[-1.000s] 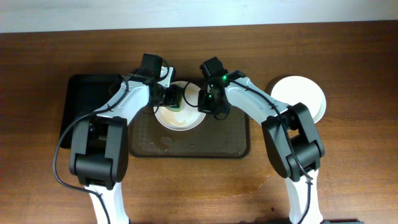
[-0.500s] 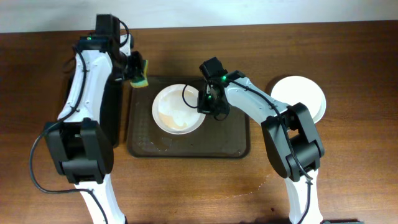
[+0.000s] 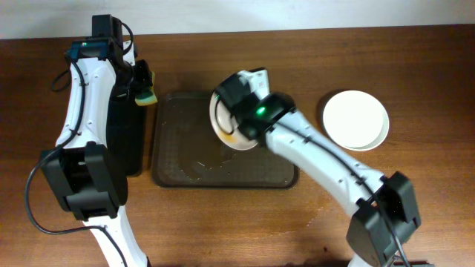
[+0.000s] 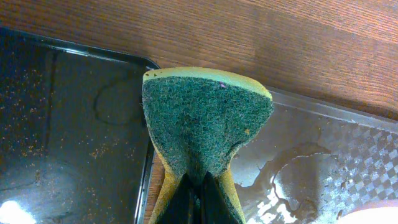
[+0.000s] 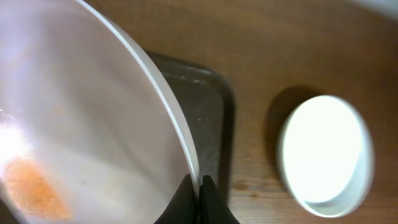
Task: Clean dirty plates on tray and stack at the side
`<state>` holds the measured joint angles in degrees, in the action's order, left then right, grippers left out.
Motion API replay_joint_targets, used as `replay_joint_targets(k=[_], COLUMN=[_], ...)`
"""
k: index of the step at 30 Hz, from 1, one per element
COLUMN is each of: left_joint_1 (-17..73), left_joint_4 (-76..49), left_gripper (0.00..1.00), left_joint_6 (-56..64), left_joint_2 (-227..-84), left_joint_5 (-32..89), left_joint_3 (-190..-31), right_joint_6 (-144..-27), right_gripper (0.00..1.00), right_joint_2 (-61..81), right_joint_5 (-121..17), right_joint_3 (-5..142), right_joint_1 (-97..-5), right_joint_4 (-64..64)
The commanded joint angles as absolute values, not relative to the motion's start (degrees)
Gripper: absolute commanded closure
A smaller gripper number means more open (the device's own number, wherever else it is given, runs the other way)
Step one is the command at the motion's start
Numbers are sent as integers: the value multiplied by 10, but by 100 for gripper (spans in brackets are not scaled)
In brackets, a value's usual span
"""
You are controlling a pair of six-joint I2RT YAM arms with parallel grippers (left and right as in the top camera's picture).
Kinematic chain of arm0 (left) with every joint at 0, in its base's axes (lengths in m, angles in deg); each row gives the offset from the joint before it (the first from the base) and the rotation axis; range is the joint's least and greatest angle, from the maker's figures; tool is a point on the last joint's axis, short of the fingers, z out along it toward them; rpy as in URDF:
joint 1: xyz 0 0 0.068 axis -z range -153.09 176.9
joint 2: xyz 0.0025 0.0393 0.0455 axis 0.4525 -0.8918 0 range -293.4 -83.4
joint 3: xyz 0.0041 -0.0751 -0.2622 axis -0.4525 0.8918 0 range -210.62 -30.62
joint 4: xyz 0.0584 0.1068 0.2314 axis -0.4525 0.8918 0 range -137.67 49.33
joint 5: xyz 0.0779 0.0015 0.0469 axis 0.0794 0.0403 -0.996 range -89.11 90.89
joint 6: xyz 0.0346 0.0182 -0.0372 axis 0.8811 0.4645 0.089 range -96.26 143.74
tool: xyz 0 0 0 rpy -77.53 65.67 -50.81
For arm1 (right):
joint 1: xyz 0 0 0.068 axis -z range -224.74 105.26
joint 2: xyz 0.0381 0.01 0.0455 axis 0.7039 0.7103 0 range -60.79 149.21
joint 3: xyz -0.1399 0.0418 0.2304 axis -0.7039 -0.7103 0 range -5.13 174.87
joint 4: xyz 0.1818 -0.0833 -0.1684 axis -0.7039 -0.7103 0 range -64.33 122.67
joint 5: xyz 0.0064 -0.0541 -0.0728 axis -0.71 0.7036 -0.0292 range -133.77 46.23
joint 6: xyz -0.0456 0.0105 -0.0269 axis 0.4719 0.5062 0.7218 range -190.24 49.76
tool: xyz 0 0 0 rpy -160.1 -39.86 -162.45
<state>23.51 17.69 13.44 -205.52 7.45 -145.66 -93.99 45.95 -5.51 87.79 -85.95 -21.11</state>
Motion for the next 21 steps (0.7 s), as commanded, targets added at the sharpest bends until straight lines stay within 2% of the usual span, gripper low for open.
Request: replay_joint_targets(k=[1,5,8,13,16,21], left_joint_1=[235,235,235,235,235,235], left_joint_4=[175,175,175,174,174,173], left_gripper=[99,99,99,99,100,99], left_joint_6=[131,131,131,131,131,131], left_joint_2=[-2055,-2055,-2055,-2056,-2056,-2056], left_joint_5=[68,68,57,55,55,55], left_joint_3=[-1466,-1465,-1465,-1450,-1450,-1450], right_joint_6=[-941,-943,-943,-947,-947,-969], right_gripper=[96,96,96,96,96,96], right_joint_2=[454,454,454,454,454,437], right_joint_5=[205,395,440,434,331,-19], right_joint_3=[878,878,878,878,878,878], right_joint_1=[-919,-980,-1001,-1002,-987,-880], right_joint_4=[-212,-211,-209,-209,-209,-213])
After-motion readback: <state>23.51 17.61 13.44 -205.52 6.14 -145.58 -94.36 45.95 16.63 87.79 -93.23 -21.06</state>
